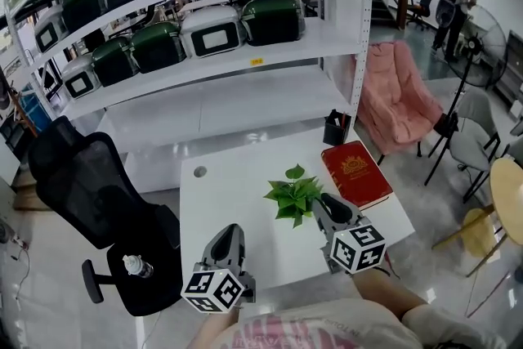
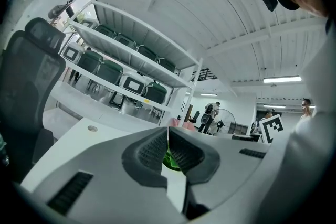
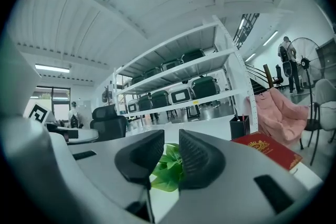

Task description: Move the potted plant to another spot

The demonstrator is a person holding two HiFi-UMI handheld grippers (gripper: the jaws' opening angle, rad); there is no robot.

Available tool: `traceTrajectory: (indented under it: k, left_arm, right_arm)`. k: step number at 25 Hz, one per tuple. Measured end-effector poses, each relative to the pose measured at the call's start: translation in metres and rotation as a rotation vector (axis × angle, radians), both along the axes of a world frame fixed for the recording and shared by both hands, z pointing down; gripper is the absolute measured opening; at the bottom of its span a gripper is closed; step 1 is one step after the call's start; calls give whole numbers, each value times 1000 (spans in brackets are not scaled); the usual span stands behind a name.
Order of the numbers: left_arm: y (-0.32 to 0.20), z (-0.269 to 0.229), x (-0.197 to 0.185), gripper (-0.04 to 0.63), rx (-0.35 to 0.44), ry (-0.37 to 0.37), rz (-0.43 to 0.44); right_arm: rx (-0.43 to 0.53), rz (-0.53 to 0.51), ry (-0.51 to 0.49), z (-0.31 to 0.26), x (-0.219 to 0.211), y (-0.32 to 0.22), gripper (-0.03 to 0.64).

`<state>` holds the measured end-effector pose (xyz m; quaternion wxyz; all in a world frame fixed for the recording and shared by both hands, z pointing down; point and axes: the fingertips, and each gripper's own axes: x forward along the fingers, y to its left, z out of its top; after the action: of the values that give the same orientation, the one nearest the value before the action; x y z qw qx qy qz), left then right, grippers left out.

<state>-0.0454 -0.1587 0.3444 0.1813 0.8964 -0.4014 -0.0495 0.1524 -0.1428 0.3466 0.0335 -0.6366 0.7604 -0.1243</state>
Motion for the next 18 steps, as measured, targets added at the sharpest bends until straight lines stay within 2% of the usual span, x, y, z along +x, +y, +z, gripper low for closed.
traceTrajectory:
  k: [7,11,18]
  left_arm:
    - [7,4,5,26,-9,-12,-12]
    - [9,6,5,26,-10,-16,-17]
    - [8,8,5,26,-12,-19,-16]
  right_arm:
    - [-19,13,-35,6,12,6,63]
    - [-26,11,-30,10,12,8,14]
    - [-61,5,-24,21,10,11,12]
